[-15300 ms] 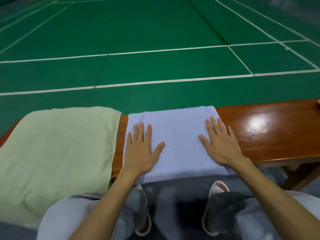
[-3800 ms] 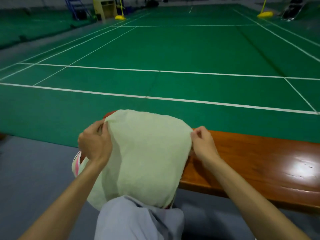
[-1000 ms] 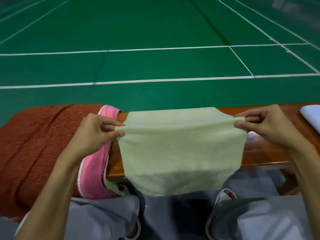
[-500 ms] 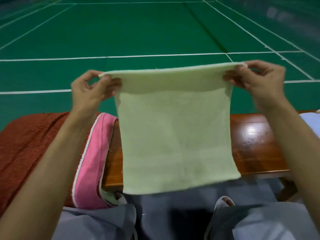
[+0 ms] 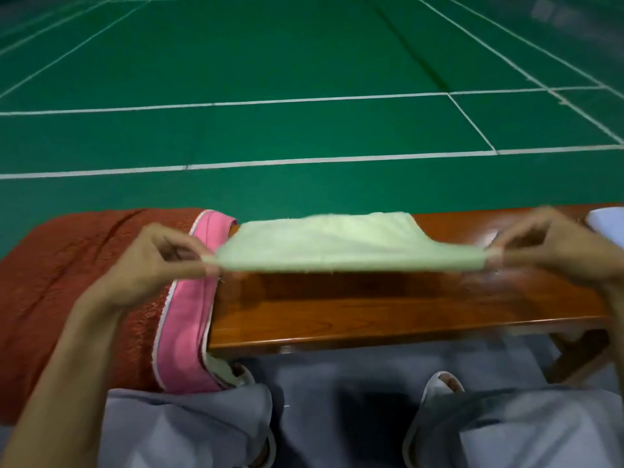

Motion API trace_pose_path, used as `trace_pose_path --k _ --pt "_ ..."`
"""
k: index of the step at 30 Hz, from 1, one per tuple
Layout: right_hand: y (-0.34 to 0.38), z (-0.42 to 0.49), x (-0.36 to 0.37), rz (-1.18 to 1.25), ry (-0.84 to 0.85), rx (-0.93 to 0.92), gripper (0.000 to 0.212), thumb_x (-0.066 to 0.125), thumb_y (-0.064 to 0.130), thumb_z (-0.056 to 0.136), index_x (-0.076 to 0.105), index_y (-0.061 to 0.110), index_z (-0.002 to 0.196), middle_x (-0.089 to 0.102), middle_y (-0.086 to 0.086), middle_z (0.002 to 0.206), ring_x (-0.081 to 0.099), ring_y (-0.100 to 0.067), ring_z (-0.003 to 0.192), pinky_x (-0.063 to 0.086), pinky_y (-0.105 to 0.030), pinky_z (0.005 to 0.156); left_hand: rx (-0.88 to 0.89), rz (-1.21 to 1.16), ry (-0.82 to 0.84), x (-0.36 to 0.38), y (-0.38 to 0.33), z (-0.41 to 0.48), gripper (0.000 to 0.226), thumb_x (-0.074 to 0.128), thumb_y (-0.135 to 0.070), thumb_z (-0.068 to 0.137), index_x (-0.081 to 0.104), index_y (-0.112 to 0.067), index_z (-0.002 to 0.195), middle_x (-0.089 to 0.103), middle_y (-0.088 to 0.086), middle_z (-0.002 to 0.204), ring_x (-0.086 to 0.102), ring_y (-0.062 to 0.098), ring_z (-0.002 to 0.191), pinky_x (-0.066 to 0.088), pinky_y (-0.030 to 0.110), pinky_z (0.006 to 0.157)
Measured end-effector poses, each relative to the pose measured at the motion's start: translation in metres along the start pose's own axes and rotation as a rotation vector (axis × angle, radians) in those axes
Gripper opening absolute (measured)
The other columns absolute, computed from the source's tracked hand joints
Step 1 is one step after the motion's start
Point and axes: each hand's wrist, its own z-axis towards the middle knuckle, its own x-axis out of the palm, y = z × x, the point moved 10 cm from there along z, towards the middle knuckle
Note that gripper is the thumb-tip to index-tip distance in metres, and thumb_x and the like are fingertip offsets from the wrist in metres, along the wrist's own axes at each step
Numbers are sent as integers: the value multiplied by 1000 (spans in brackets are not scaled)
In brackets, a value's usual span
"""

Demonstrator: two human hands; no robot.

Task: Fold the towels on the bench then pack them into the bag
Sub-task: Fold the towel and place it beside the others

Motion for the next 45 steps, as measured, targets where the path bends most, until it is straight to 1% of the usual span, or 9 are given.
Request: trace_pose_path --k 5,13,17,20,22,24,27,40,45 --pt "-61 -17 76 -252 548 418 7 83 15 83 85 19 89 79 -9 89 72 -17 82 53 -31 75 -416 319 576 52 73 -22 13 89 -5 76 84 -8 87 78 18 86 72 20 76 57 30 73" --pt "-74 -31 90 -396 751 724 18 81 27 87 82 18 102 79 -15 96 76 -34 85 56 -28 65 -617 441 624 73 89 -24 15 86 -27 81 83 -16 91 74 11 65 65 15 51 48 23 53" --pt "-56 21 73 -376 189 453 20 77 31 90 80 13 81 75 -13 68 68 -24 55 48 -27 53 -170 606 -220 30 56 27 23 72 -43 93 81 -23 88 76 -3 75 68 17 67 59 37 71" --pt "-30 57 86 -596 -335 60 37 56 45 96 75 19 115 77 -5 109 71 -24 101 56 -42 92 -17 746 -279 71 57 44 48 55 -42 104 55 -18 146 57 1 148 48 23 140 31 39 122" --pt "-38 70 137 -720 -192 -7 64 38 52 99 38 25 157 38 -5 162 32 -26 151 27 -47 123 3 875 -121 109 75 52 65 36 -50 108 20 -21 164 16 0 171 4 20 159 4 38 129" --pt "-50 73 173 -863 -43 -29 70 21 60 102 3 34 163 -4 5 172 -7 -20 158 3 -50 128 7 1041 -8 134 95 52 71 17 -60 105 -1 -27 165 -10 -4 172 -19 19 157 -2 45 129" --pt "-66 72 178 -943 -20 32 82 10 77 94 -10 36 162 -20 8 169 -22 -18 155 -5 -52 126 -52 1131 31 134 113 47 77 9 -72 100 -6 -32 164 -18 -5 170 -24 20 155 -4 49 128" --pt "-103 57 104 -938 -190 312 76 2 65 97 -2 29 164 -11 2 171 -9 -30 157 0 -54 126 -152 1007 -45 100 107 35 81 13 -74 98 4 -29 165 -11 -1 171 -18 16 156 -11 40 126" --pt "-70 49 88 -883 -499 229 63 45 46 103 29 17 156 37 -11 155 41 -32 128 40 -49 101 -165 1003 -431 55 83 29 63 42 -55 102 42 -17 152 45 16 150 41 37 135 34 52 111"
